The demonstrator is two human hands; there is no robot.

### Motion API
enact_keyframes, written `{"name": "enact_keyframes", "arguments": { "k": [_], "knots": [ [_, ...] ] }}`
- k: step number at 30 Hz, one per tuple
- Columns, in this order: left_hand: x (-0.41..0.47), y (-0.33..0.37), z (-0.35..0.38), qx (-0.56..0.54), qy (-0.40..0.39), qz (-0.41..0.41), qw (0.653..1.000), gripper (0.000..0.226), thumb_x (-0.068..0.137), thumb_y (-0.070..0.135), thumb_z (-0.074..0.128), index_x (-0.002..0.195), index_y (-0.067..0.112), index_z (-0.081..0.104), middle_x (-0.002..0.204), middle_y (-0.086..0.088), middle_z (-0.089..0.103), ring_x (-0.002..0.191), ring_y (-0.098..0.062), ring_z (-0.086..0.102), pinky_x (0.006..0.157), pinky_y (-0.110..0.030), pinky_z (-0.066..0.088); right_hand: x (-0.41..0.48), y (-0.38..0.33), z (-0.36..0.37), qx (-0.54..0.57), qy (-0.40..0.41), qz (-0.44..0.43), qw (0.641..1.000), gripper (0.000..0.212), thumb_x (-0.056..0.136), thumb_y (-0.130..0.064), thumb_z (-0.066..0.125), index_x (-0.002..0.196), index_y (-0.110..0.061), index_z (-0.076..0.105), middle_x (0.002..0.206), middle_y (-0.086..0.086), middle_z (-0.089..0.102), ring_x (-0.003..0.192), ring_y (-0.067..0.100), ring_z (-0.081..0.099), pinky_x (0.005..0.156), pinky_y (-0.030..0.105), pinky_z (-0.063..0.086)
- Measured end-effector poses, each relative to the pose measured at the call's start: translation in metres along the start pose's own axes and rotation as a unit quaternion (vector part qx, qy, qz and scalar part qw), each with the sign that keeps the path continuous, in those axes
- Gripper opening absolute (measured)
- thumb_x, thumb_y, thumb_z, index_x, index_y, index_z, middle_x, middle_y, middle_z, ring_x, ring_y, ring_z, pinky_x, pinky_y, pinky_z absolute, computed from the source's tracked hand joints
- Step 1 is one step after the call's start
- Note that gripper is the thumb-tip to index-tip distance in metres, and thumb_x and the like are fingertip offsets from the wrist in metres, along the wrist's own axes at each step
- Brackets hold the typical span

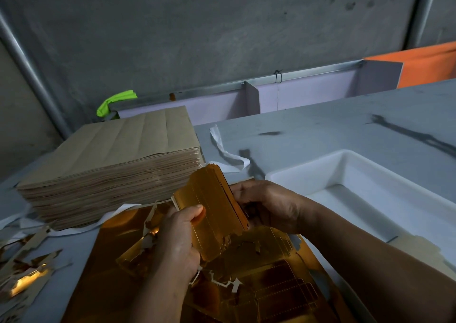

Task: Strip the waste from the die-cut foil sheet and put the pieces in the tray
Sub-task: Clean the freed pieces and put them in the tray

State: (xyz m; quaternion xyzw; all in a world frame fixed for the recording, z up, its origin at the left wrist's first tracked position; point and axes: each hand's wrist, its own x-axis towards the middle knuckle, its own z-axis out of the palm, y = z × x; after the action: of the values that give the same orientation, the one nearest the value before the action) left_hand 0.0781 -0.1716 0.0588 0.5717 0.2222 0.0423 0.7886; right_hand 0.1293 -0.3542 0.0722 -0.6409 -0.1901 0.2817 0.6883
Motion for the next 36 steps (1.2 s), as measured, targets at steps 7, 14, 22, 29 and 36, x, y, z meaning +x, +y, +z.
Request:
{"name": "enact_keyframes", "arguments": {
  "k": [7, 14, 22, 29, 36],
  "knots": [
    [-0.001, -0.005, 0.001, -0.017, 0.006, -0.022, 1.0, 0.026, 0.084, 0.022, 0.064, 0.11, 0.017, 0.061, 0.113, -0.016, 0.065, 0.102, -0.039, 0.06, 0.067, -0.046, 0.045, -0.003, -0.001, 0.0, 0.022, -0.018, 0.009, 1.0, 0.036, 0.101, -0.021, 0.05, 0.126, 0.004, 0.055, 0.091, 0.013, 0.065, 0.074, 0.019, 0.064, 0.062, 0.028, 0.053],
    [-0.007, -0.004, 0.008, -0.038, -0.017, -0.071, 0.997, 0.029, 0.087, 0.025, 0.059, 0.113, 0.011, 0.063, 0.109, -0.021, 0.069, 0.099, -0.04, 0.064, 0.067, -0.044, 0.045, -0.004, -0.003, 0.004, 0.022, -0.026, 0.021, 0.999, 0.033, 0.101, -0.025, 0.049, 0.12, 0.0, 0.058, 0.099, 0.019, 0.061, 0.077, 0.022, 0.061, 0.061, 0.025, 0.054],
    [-0.007, -0.01, 0.011, -0.037, -0.018, -0.077, 0.996, 0.03, 0.086, 0.026, 0.059, 0.112, 0.012, 0.062, 0.106, -0.022, 0.069, 0.094, -0.039, 0.065, 0.064, -0.041, 0.043, -0.004, -0.003, 0.005, 0.009, -0.016, 0.014, 1.0, 0.026, 0.095, -0.034, 0.055, 0.095, -0.009, 0.062, 0.084, 0.01, 0.066, 0.072, 0.02, 0.062, 0.059, 0.026, 0.052],
    [-0.007, -0.016, 0.013, -0.04, -0.013, -0.067, 0.997, 0.024, 0.088, 0.026, 0.057, 0.107, 0.013, 0.063, 0.106, -0.022, 0.069, 0.093, -0.038, 0.063, 0.063, -0.041, 0.041, -0.004, -0.001, 0.004, -0.004, -0.01, 0.016, 1.0, 0.02, 0.1, -0.022, 0.051, 0.103, -0.006, 0.06, 0.086, 0.012, 0.066, 0.072, 0.02, 0.065, 0.058, 0.026, 0.053],
    [-0.004, -0.022, 0.015, -0.093, -0.031, -0.09, 0.991, 0.036, 0.087, 0.024, 0.057, 0.12, 0.009, 0.062, 0.11, -0.023, 0.069, 0.099, -0.04, 0.065, 0.073, -0.045, 0.048, -0.004, -0.001, 0.004, 0.0, -0.022, 0.017, 1.0, 0.02, 0.096, -0.029, 0.057, 0.097, -0.011, 0.065, 0.085, 0.008, 0.069, 0.07, 0.018, 0.066, 0.059, 0.025, 0.054]
  ]
}}
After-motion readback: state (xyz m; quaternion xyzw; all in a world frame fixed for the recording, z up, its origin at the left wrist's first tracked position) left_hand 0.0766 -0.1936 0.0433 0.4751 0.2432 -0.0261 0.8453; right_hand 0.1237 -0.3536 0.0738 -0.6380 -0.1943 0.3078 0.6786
